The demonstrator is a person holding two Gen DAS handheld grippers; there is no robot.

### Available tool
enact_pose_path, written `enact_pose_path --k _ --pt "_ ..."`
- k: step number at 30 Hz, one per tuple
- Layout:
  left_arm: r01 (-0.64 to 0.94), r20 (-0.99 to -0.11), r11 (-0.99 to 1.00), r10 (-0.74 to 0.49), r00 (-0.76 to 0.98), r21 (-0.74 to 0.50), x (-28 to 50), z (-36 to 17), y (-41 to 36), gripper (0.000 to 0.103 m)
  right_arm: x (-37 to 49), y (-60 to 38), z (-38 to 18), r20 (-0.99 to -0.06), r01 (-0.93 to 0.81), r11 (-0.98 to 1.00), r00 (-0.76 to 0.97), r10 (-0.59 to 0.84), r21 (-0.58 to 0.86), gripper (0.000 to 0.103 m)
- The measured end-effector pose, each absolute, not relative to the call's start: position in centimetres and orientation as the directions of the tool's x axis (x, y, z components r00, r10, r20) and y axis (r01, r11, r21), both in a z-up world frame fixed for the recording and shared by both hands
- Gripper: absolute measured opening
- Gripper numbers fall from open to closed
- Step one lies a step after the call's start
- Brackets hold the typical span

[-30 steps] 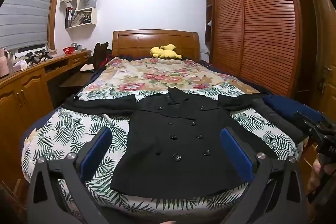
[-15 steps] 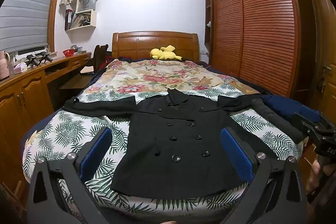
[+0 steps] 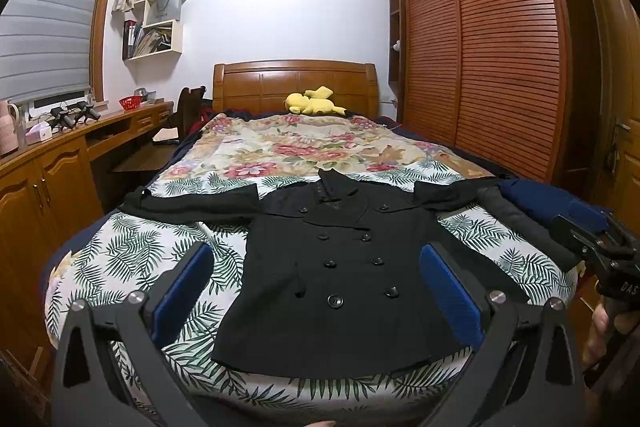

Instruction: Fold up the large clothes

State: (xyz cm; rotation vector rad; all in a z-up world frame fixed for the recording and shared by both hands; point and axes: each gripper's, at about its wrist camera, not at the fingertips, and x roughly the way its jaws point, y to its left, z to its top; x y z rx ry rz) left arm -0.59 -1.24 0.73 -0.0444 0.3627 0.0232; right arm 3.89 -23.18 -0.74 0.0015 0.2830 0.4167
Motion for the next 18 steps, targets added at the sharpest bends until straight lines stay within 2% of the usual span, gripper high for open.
enact_pose_path --k 18 --pt "-0.035 -0.349 0.999 0.020 0.937 -0.035 -0.70 0.73 -1.16 0.103 3.87 -23.00 -0.77 -0.272 -0.399 0.915 0.876 0.400 0.060 0.103"
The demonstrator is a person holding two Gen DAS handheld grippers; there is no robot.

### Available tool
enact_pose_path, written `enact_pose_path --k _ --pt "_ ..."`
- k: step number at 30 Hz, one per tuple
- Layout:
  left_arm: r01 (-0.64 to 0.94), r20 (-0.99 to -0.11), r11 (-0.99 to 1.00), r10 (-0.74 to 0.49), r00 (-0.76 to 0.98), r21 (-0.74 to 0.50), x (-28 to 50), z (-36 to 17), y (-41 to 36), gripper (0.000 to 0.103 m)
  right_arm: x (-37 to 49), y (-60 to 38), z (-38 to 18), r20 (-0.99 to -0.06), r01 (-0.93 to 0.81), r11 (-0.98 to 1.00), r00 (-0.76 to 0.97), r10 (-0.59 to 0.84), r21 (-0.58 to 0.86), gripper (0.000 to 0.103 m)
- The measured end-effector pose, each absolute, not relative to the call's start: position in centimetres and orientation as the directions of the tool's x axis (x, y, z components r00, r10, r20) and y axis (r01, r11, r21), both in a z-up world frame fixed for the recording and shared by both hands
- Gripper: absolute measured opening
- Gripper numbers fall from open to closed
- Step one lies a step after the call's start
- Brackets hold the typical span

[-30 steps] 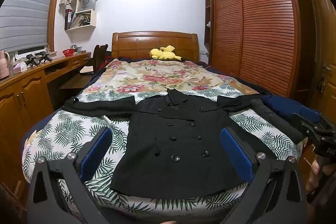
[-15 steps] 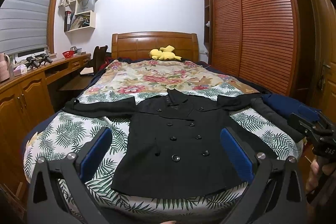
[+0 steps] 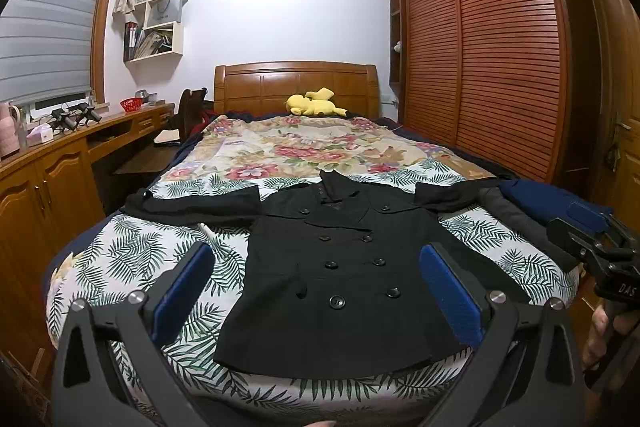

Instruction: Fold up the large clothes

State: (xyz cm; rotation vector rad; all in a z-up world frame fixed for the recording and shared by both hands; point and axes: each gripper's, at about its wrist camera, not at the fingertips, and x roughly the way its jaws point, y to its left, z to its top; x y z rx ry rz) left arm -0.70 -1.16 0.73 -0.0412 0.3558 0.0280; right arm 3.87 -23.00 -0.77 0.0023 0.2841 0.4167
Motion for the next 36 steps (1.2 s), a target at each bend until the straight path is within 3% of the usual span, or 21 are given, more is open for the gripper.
enact_pose_path --k 28,36 --pt "-0.033 -0.339 0.999 0.019 0.941 -0.033 -1.0 0.8 -1.0 0.103 4.0 -23.1 -0.7 -0.270 -0.398 0.915 0.876 0.398 0.057 0.103" --pt "-0.050 -0.386 0.998 0.033 0.922 -0.034 0.4 -0.6 0.0 0.103 4.3 -22.7 -1.4 -0.287 -0.404 0.913 0.869 0.403 0.060 0.103"
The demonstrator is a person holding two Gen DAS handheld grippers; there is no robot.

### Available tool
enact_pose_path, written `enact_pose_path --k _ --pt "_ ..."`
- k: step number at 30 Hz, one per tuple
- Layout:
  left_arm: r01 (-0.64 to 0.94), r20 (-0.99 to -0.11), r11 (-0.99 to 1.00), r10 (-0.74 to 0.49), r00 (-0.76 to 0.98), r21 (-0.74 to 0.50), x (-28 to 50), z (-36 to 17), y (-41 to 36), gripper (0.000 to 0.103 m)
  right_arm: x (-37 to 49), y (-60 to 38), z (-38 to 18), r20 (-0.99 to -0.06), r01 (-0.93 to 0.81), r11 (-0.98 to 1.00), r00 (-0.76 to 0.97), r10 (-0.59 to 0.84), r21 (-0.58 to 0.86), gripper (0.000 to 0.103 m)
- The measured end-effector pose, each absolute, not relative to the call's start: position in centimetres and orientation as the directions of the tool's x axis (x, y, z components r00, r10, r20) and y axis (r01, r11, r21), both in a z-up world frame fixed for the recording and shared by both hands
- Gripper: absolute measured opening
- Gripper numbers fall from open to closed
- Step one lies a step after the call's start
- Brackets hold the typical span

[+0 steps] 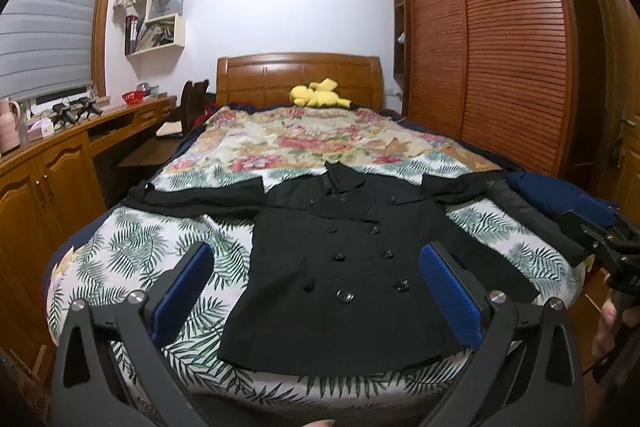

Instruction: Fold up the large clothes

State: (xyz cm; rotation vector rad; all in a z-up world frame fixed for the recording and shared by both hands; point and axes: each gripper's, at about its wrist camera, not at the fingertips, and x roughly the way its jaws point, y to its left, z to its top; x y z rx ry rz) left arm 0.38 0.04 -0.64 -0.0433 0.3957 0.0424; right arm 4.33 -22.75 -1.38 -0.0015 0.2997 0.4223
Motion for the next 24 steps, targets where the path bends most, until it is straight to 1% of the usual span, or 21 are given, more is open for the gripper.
enact_pose_path --k 5,16,24 --pt "-0.083 -0.420 0.996 0.064 0.905 -0.028 1.7 -2.1 1.4 0.103 5.9 -23.2 -2.1 -0.299 -0.417 0.908 0.861 0.411 0.049 0.103" --pt "-0.125 -0.474 0.991 0.091 0.876 -0.040 4.4 -5.0 4.0 0.103 10.7 -19.3 -4.1 -0.320 -0.468 0.884 0.836 0.445 0.005 0.103" --pt "-0.155 -0.525 0.988 0.129 0.841 -0.005 6.4 -7.2 5.5 0.103 15.3 -15.9 -5.6 -0.330 -0.522 0.853 0.806 0.492 -0.004 0.103"
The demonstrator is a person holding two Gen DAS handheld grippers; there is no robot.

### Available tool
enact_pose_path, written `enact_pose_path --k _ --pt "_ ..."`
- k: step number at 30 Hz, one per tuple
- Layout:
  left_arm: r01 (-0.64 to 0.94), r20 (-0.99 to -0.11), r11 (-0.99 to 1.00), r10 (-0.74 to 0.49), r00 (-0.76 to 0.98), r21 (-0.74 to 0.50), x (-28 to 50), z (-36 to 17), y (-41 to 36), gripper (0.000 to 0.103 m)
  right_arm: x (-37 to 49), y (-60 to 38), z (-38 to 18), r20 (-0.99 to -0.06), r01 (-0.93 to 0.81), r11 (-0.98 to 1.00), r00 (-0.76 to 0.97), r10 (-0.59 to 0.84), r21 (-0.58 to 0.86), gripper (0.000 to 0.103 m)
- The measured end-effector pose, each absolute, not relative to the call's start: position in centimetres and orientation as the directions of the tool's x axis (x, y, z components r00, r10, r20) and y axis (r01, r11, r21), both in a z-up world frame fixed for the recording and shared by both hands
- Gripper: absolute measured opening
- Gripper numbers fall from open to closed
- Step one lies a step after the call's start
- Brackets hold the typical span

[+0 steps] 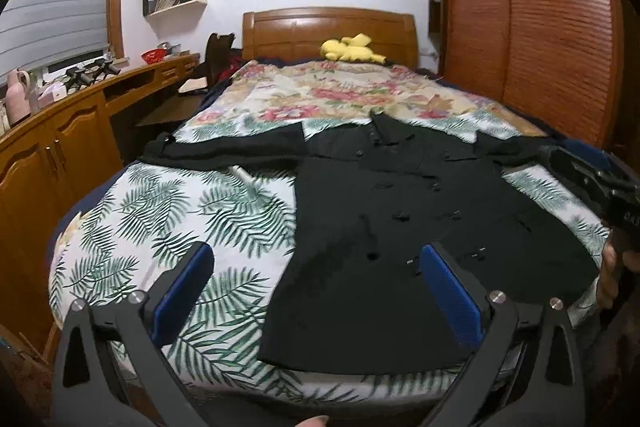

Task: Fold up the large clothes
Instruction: 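Grasp the side edge of the black coat with the left tool and lift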

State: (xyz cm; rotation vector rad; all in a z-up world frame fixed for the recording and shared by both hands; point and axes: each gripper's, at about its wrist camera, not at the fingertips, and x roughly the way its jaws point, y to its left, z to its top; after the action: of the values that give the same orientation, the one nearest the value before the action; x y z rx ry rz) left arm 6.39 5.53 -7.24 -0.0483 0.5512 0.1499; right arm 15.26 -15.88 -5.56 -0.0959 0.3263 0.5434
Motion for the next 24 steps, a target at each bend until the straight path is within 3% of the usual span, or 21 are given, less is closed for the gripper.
enact_pose_path --k 11,20,24 --pt "-0.233 -0.578 0.972 0.199 0.792 0.017 10.3 -9.6 10.1 0.103 23.2 -9.4 -8.4 -0.395 -0.632 0.775 0.709 0.584 0.013 0.103" --pt "-0.191 -0.622 0.978 0.096 0.777 -0.087 17.3 -11.9 16.5 0.103 30.3 -4.5 -11.9 -0.508 -0.696 0.718 0.614 0.604 0.012 0.103" --pt "-0.185 -0.632 0.980 0.095 0.769 -0.078 20.8 -12.4 18.4 0.103 32.0 -4.1 -14.2 -0.554 -0.685 0.728 0.600 0.577 0.017 0.103"
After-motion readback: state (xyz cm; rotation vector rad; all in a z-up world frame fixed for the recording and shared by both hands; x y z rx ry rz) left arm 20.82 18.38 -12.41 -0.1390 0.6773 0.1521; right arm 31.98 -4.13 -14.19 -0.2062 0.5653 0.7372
